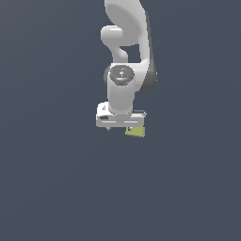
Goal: Pick up the object and move it to a goal position.
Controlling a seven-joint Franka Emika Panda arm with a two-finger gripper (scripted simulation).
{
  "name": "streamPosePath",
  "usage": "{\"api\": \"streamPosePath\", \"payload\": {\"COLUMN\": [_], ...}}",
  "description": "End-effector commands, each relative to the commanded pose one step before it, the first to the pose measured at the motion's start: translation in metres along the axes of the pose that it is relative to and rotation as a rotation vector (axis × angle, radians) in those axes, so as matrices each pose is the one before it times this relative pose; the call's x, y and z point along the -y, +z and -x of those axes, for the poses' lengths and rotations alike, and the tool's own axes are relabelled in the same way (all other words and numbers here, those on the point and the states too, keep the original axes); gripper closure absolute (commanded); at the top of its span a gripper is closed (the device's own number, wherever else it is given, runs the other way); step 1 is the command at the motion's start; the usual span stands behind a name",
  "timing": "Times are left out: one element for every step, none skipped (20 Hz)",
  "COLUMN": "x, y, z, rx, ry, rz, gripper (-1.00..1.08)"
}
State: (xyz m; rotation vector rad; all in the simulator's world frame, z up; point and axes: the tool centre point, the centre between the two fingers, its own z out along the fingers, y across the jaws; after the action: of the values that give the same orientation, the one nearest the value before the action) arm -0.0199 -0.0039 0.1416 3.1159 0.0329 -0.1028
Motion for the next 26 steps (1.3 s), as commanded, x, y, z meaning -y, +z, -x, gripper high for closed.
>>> {"api": "streamPosePath", "payload": {"x": [-0.00001, 0.00008, 0.00013, 0.00019, 0.00032, 0.00037, 0.00033, 0.00022, 0.00014, 0.00003, -0.00004, -0.0001, 0.00014, -0.00016, 0.00015, 0.00027, 0.00033, 0.00042, 0.00052, 0.00062, 0.00072, 0.00082, 0.00093, 0.00104, 0.00117, 0.00129], "y": [0.0, 0.00003, 0.00008, 0.00012, 0.00017, 0.00018, 0.00012, 0.00002, -0.00005, -0.00011, -0.0002, -0.00018, 0.00005, 0.00006, 0.00024, 0.00036, 0.00048, 0.00061, 0.00073, 0.00085, 0.00097, 0.0011, 0.00123, 0.00135, 0.00147, 0.00158], "z": [0.0, -0.00003, -0.00009, -0.00015, -0.00023, -0.00033, -0.00034, -0.00032, -0.0003, -0.00026, -0.00021, -0.00011, 0.0, 0.00013, 0.00015, 0.00018, 0.00023, 0.00027, 0.00032, 0.00036, 0.00042, 0.00047, 0.00053, 0.00058, 0.00062, 0.00065], "rx": [0.0, 0.00015, 0.00043, 0.00069, 0.00103, 0.00135, 0.0013, 0.0011, 0.00095, 0.00077, 0.00052, 0.00019, 0.0, -0.0003, -0.00025, -0.00024, -0.00026, -0.00028, -0.00032, -0.00037, -0.00043, -0.0005, -0.00059, -0.00065, -0.0007, -0.00075], "ry": [0.0, -0.00058, -0.00147, -0.00232, -0.00324, -0.00376, -0.00291, -0.00163, -0.00045, 0.00076, 0.00186, 0.00214, 0.0, -0.0009, -0.00295, -0.00455, -0.00608, -0.00767, -0.0093, -0.01091, -0.01251, -0.01415, -0.01588, -0.01753, -0.0192, -0.02086], "rz": [0.0, -0.00035, -0.001, -0.00164, -0.00247, -0.00328, -0.00322, -0.00275, -0.00236, -0.0019, -0.00123, -0.00039, 0.0, 0.00072, 0.00053, 0.00046, 0.00044, 0.00045, 0.00048, 0.00054, 0.00064, 0.00078, 0.00093, 0.00104, 0.0011, 0.00115], "gripper": [-0.92, -0.92, -0.92, -0.92, -0.92, -0.92, -0.92, -0.92, -0.92, -0.92, -0.92, -0.92, -0.92, -0.92, -0.92, -0.92, -0.92, -0.92, -0.92, -0.92, -0.92, -0.92, -0.92, -0.92, -0.92, -0.92]}}
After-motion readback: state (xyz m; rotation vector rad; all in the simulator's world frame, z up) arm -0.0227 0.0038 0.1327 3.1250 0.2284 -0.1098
